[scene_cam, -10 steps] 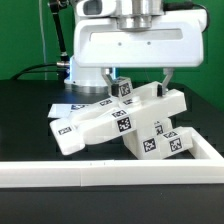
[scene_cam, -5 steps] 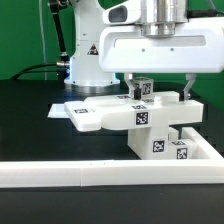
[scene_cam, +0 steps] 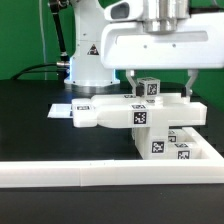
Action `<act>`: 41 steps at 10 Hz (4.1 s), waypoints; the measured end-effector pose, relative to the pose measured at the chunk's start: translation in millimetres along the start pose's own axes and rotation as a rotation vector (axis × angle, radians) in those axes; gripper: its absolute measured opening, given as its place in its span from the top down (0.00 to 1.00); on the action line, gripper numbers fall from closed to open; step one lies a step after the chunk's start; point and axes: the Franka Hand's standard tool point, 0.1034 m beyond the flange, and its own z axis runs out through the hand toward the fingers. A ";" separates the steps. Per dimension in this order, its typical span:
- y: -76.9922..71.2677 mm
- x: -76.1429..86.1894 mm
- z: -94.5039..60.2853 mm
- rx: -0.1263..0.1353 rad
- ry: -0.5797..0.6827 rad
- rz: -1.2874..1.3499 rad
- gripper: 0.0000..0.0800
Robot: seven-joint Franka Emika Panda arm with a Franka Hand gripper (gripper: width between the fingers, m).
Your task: Assemble chair
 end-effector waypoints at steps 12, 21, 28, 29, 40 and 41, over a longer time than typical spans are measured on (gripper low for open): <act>31.0 -64.5 -14.2 0.050 0.049 -0.253 0.19; 60.6 -73.1 21.8 -0.017 0.036 -0.423 0.19; 64.2 -73.4 23.3 -0.015 -0.003 -0.425 0.19; 64.2 -72.6 23.0 -0.015 -0.002 -0.424 0.19; 55.8 -71.4 44.0 -0.042 -0.107 -0.452 0.19; 59.2 -72.3 49.9 -0.051 -0.109 -0.460 0.19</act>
Offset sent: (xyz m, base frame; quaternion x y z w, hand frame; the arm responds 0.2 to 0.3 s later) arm -0.0221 -0.0092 0.0053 0.0166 0.0170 0.0096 0.9997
